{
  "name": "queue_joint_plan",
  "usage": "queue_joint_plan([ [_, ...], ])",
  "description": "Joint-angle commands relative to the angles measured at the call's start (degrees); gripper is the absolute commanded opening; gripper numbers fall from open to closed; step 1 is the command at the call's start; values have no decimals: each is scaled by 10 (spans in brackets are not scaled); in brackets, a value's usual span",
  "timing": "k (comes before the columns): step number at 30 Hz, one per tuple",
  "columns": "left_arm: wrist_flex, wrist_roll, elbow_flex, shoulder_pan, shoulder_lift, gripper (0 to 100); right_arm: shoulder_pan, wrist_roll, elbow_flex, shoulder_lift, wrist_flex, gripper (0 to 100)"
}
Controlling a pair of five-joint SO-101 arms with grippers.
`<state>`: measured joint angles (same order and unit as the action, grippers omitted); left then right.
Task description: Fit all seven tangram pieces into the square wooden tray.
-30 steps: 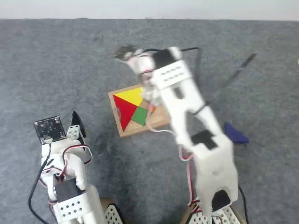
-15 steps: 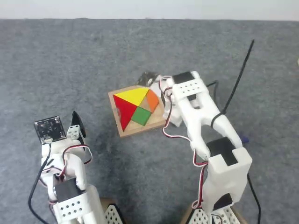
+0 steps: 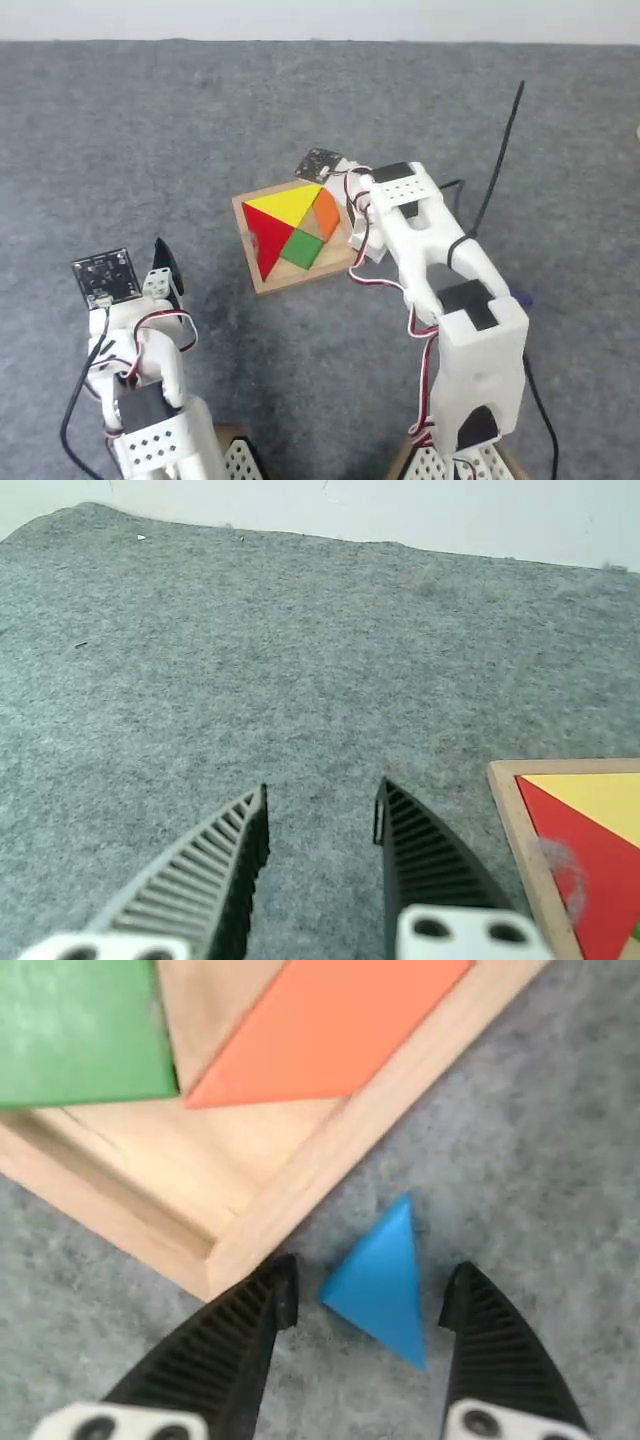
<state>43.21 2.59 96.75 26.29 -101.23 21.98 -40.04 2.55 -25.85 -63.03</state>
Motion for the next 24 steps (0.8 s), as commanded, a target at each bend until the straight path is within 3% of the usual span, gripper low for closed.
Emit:
queue_joint_plan([
  [1, 3, -8, -2, -4, -7, 173, -30, -10, -22, 0, 6, 245],
  [9, 3, -8, -2, -4, -7, 173, -44, -9, -32, -22, 6, 238],
  [16, 3, -8, -2, -4, -7, 173, -36, -5, -51, -28, -15, 43],
  [18, 3, -8, -2, -4, -7, 173, -37, 1, -61, -27, -35, 28],
  [24, 3, -8, -2, -4, -7, 173, -34, 141, -154, -23, -160, 27],
])
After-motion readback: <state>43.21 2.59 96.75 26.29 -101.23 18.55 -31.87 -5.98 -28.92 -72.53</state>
